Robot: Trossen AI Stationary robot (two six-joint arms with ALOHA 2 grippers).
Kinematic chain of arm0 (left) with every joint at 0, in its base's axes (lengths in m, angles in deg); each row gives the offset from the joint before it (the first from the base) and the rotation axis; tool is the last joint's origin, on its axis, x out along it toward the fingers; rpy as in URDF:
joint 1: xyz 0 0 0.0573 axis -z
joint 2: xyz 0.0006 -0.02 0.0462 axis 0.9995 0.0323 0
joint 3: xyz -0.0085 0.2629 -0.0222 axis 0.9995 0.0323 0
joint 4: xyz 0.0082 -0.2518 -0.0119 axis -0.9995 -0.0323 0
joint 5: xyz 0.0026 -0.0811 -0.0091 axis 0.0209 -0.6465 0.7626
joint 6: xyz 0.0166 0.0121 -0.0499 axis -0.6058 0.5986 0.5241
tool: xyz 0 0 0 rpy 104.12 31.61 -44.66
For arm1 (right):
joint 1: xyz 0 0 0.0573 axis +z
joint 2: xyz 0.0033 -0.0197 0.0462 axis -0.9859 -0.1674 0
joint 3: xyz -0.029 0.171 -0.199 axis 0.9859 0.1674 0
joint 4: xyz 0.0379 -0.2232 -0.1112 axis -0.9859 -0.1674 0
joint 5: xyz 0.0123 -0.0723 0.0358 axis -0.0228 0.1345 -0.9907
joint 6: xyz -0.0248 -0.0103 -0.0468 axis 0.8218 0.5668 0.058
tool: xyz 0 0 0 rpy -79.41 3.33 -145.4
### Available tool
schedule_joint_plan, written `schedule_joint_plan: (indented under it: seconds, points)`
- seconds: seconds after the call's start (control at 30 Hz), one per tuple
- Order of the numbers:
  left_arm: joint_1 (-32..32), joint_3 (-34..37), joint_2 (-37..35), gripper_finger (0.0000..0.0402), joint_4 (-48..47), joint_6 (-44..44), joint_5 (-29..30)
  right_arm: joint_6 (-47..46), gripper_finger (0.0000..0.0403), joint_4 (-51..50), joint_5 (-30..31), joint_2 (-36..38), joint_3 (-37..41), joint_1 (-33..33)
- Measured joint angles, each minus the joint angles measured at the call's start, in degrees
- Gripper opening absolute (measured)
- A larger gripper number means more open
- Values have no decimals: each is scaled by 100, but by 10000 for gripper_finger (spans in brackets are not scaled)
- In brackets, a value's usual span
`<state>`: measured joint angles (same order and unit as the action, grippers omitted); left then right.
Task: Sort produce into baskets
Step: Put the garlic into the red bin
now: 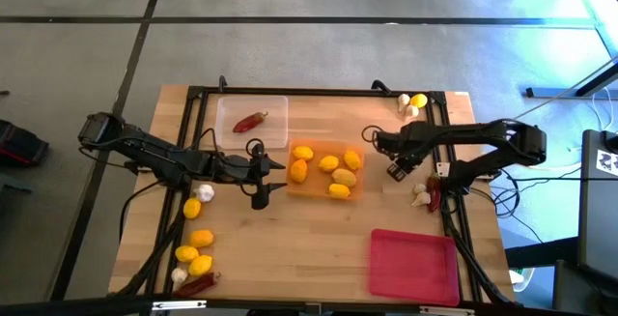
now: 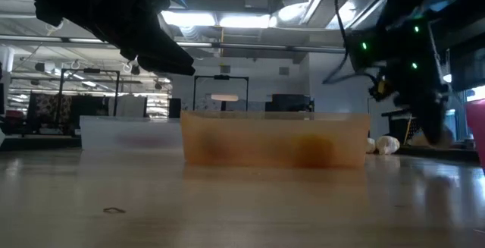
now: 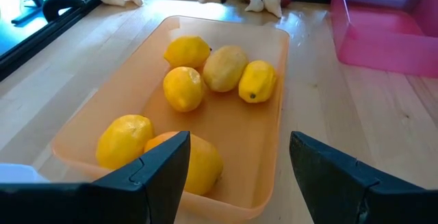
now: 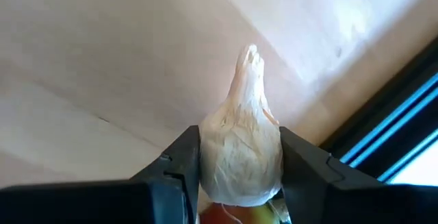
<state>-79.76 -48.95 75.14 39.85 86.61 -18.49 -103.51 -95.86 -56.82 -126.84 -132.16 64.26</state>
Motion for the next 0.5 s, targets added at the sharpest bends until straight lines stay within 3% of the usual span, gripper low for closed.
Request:
schedule_joint_plan:
  seconds: [0.2,0.5]
  points:
    - [37,0,0,246,10,-31,0,-233,142,-17,34,367,-656,589]
    - [37,0,1,246,8,-19,0,-1015,145,9,30,516,-1429,2113]
